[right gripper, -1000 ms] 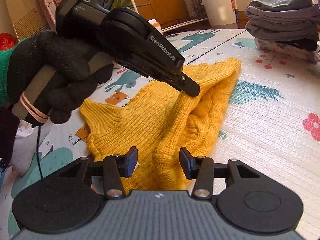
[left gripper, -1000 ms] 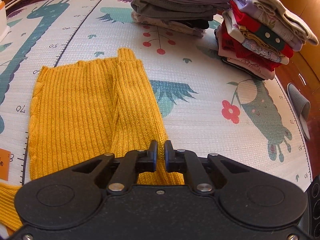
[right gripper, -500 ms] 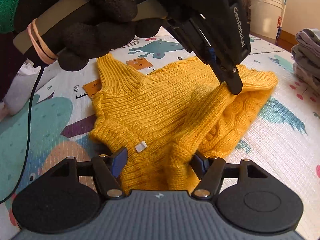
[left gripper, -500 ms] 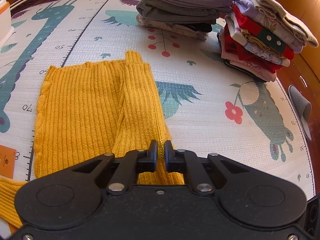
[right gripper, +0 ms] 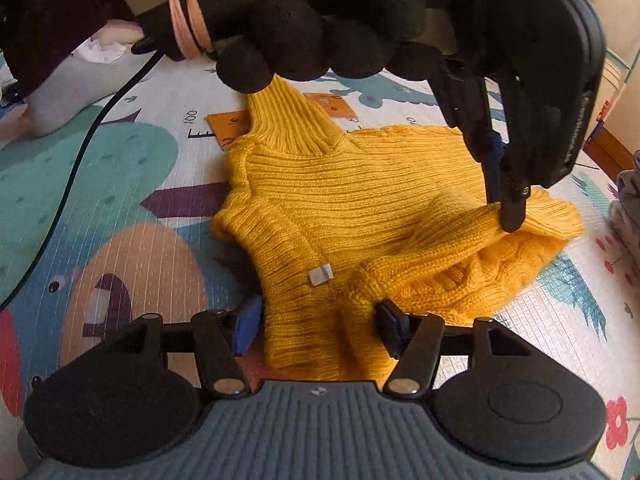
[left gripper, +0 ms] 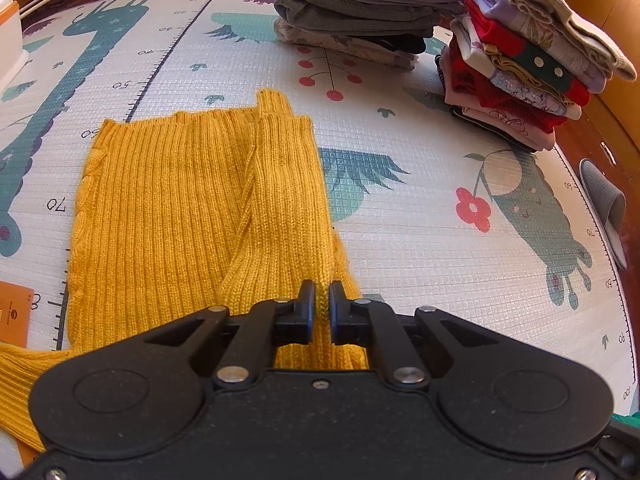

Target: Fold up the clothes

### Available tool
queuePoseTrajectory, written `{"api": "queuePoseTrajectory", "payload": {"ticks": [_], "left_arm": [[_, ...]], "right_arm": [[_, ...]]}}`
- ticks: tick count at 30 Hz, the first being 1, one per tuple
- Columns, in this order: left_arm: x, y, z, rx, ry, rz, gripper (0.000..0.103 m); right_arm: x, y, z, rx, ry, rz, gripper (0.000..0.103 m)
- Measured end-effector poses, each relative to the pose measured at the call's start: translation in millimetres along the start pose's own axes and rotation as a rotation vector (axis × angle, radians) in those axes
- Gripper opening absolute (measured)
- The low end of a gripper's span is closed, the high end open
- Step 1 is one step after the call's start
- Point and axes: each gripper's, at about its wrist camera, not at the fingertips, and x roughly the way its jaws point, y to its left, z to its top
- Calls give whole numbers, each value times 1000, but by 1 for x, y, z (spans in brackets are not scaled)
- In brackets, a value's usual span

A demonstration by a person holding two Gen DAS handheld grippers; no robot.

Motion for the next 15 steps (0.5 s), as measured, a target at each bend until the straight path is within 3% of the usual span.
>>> {"api": "queuePoseTrajectory", "payload": {"ticks": [5,12,15], "left_arm": [[13,-3,-1,-10,12,11,5],[38,-14,-9,53,31,26,5],[38,-16,-8,88,38,0,16]], "right_arm": [[-6,-9,-6,95,-24,32,65],[-14,-14,-9,188,-40,48,71],[-26,-19,-15,241,-46,48,71]]}}
